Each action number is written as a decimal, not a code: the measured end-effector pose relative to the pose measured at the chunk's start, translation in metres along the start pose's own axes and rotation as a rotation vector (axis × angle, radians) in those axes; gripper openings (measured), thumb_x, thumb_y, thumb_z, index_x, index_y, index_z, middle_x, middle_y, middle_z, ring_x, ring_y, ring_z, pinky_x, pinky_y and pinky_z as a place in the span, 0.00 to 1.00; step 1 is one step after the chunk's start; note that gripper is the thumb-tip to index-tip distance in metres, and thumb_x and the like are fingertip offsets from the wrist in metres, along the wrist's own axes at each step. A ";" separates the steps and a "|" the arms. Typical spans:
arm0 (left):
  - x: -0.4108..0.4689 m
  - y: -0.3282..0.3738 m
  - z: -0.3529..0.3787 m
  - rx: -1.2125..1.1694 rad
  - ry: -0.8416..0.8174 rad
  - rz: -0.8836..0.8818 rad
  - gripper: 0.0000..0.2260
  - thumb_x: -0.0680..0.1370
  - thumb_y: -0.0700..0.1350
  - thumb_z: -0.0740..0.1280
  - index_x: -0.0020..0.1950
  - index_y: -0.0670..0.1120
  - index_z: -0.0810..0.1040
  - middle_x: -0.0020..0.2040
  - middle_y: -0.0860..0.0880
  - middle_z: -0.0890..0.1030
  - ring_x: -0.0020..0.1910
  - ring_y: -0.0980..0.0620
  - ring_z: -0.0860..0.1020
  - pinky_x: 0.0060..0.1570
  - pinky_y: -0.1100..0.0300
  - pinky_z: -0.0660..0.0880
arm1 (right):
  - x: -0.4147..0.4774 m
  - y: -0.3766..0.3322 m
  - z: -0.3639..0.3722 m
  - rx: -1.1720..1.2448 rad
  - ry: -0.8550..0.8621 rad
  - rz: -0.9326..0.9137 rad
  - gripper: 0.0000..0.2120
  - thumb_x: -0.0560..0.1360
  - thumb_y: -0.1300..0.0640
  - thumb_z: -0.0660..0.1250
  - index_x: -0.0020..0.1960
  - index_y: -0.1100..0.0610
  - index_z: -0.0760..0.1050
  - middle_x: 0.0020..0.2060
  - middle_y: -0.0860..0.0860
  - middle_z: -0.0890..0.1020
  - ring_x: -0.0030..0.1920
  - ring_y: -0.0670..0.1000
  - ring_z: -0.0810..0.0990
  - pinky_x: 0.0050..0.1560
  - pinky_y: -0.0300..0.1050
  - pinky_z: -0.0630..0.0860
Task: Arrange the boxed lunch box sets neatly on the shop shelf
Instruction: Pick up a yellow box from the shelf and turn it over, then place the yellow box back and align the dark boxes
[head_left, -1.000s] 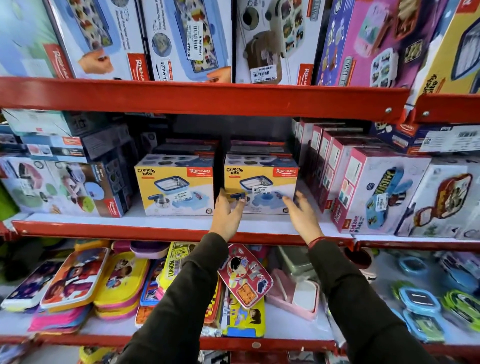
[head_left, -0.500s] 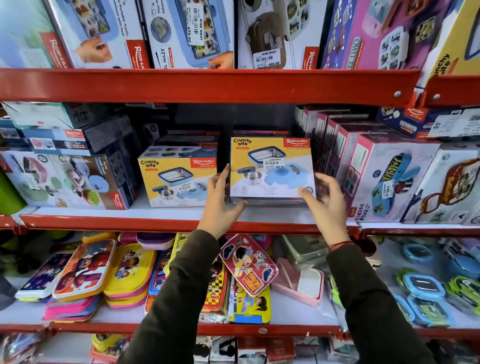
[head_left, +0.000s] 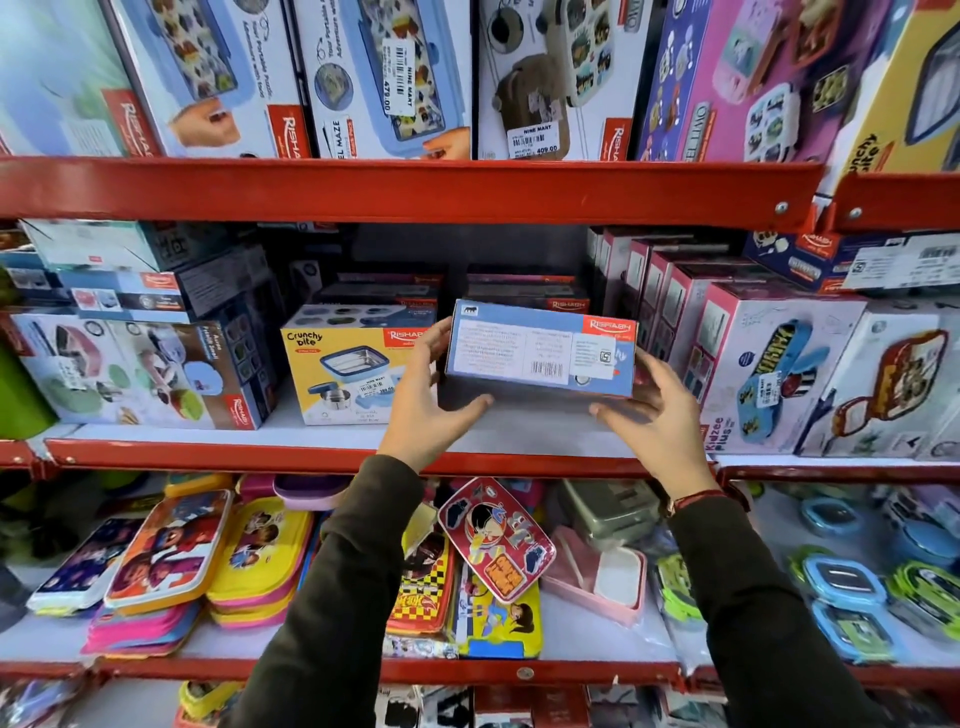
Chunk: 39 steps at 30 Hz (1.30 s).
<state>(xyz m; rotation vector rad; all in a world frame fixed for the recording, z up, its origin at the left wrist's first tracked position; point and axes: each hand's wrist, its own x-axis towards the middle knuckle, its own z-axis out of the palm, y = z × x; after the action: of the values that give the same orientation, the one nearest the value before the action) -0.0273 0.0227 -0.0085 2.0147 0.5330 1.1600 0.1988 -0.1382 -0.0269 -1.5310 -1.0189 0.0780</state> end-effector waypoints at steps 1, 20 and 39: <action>0.002 0.001 0.001 -0.010 0.004 0.001 0.34 0.76 0.37 0.76 0.75 0.54 0.63 0.67 0.65 0.71 0.64 0.78 0.70 0.59 0.80 0.68 | 0.000 0.001 0.000 -0.004 0.025 0.005 0.37 0.66 0.52 0.80 0.72 0.44 0.71 0.64 0.48 0.81 0.63 0.50 0.81 0.62 0.47 0.80; 0.046 -0.010 0.046 0.286 0.162 -0.309 0.22 0.81 0.41 0.69 0.75 0.42 0.70 0.68 0.39 0.79 0.67 0.39 0.79 0.70 0.47 0.77 | 0.041 0.008 0.039 -0.287 0.030 0.136 0.22 0.79 0.57 0.69 0.71 0.61 0.73 0.63 0.60 0.83 0.63 0.61 0.82 0.65 0.51 0.77; 0.004 -0.030 -0.027 0.155 0.372 -0.068 0.14 0.82 0.45 0.69 0.68 0.50 0.77 0.63 0.52 0.78 0.60 0.52 0.78 0.56 0.45 0.82 | -0.012 -0.038 0.120 -0.016 0.203 -0.095 0.14 0.78 0.61 0.69 0.63 0.54 0.78 0.57 0.48 0.81 0.49 0.41 0.82 0.48 0.37 0.80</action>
<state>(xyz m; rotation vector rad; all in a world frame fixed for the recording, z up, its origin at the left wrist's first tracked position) -0.0484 0.0553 -0.0205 1.8966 0.8929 1.5010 0.1013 -0.0571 -0.0323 -1.4700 -0.9299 -0.1492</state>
